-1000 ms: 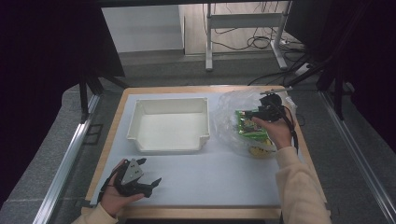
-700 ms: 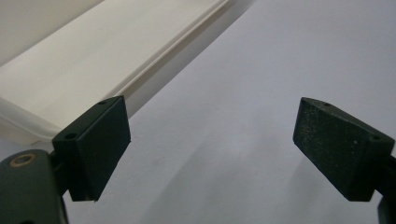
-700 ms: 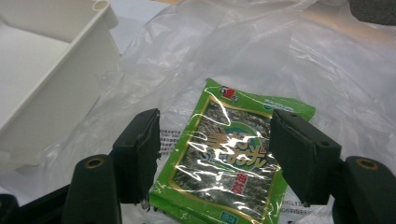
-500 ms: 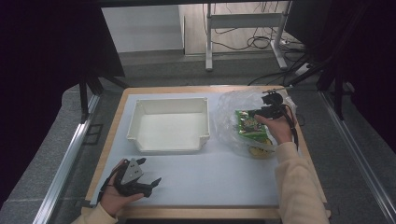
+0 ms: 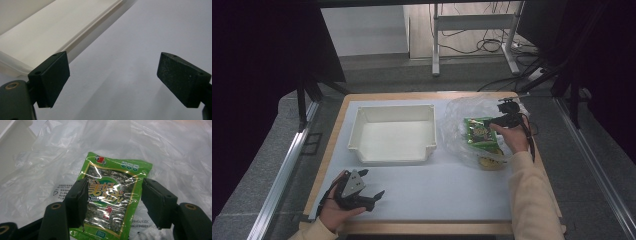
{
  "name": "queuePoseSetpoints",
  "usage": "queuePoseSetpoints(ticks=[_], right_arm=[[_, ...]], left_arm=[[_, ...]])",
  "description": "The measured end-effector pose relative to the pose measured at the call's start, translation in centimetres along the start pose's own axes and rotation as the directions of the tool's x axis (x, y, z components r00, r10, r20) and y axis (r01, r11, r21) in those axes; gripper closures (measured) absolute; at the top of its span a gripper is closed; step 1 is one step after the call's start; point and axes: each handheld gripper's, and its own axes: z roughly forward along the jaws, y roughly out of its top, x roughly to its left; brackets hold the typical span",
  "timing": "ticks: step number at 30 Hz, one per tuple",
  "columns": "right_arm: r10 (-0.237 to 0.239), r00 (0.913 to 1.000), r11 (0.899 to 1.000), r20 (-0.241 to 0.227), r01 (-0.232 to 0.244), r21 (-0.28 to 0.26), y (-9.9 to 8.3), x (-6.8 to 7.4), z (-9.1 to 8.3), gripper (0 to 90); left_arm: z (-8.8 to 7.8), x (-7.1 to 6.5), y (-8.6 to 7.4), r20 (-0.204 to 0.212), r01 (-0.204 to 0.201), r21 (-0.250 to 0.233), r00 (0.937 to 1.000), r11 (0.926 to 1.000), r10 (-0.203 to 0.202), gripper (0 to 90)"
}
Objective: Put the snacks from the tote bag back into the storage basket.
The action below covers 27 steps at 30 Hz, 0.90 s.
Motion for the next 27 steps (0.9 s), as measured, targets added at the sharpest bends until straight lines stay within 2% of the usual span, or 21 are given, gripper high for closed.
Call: queuePoseSetpoints(ticks=[10, 22, 27], right_arm=[[0.007, 0.9998, 0.999, 0.020, -0.008, 0.050, -0.3, -0.4, 1.2, 41.3], [0.018, 0.9994, 0.994, 0.031, -0.021, 0.111, -0.6, -0.7, 2.5, 46.6], [0.028, 0.9991, 0.993, 0.033, -0.031, 0.117, -0.8, -1.0, 2.8, 49.7]], left_arm=[[0.0, 0.0, 0.0, 0.001, 0.000, 0.000, 1.0000, 1.0000, 0.000, 11.0], [0.0, 0.0, 0.0, 0.002, -0.002, 0.002, 1.0000, 1.0000, 0.002, 11.0], [0.0, 0.1, 0.0, 0.002, -0.001, 0.001, 1.0000, 1.0000, 0.001, 11.0]])
